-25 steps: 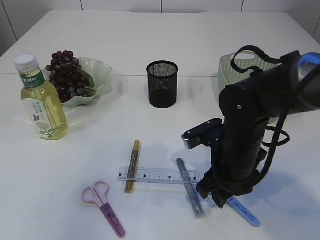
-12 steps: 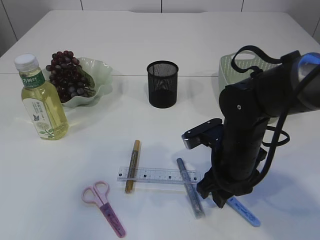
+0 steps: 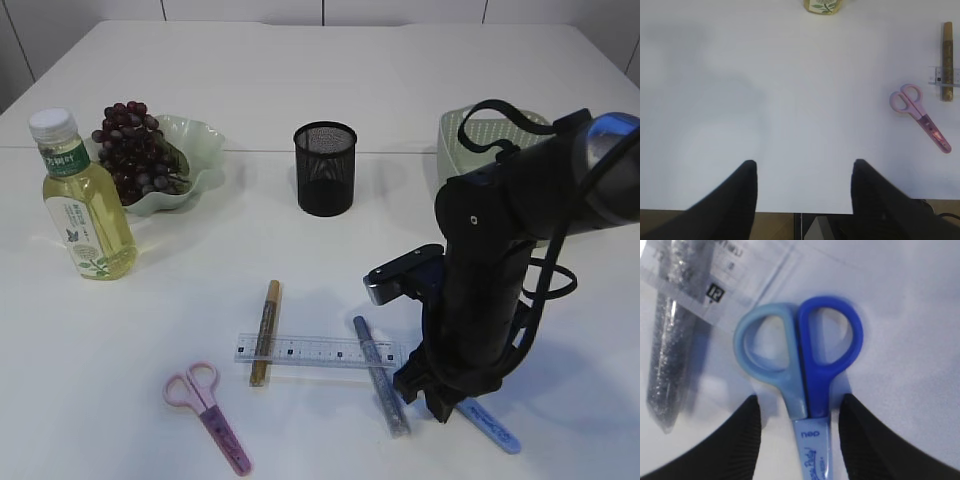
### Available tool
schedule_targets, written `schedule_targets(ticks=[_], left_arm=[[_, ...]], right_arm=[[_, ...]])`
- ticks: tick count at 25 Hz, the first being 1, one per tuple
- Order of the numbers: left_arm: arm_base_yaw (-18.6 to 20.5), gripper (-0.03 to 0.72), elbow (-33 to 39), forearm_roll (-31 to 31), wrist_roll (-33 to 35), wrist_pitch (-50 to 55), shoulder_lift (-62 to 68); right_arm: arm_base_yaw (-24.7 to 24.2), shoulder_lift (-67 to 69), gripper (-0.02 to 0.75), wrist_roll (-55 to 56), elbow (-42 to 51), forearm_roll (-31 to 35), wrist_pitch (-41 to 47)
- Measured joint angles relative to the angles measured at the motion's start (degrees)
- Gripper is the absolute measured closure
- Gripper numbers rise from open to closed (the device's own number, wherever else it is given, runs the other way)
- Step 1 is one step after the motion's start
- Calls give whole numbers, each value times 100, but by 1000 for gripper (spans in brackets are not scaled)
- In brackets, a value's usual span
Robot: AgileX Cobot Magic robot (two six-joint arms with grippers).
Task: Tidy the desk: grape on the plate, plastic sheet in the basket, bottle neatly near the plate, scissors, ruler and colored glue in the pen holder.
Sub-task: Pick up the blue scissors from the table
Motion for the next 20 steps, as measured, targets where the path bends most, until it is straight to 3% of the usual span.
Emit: schedule_targets(ticks=[5, 13, 20], left_arm=[[0, 253, 0, 9, 0, 0, 0], [0, 253, 0, 9, 0, 0, 0], [0, 253, 0, 9, 0, 0, 0]], right_arm=[[0, 21, 351, 0, 0, 9, 12], [0, 21, 508, 0, -10, 22, 33], [0, 21, 526, 0, -10, 22, 132]])
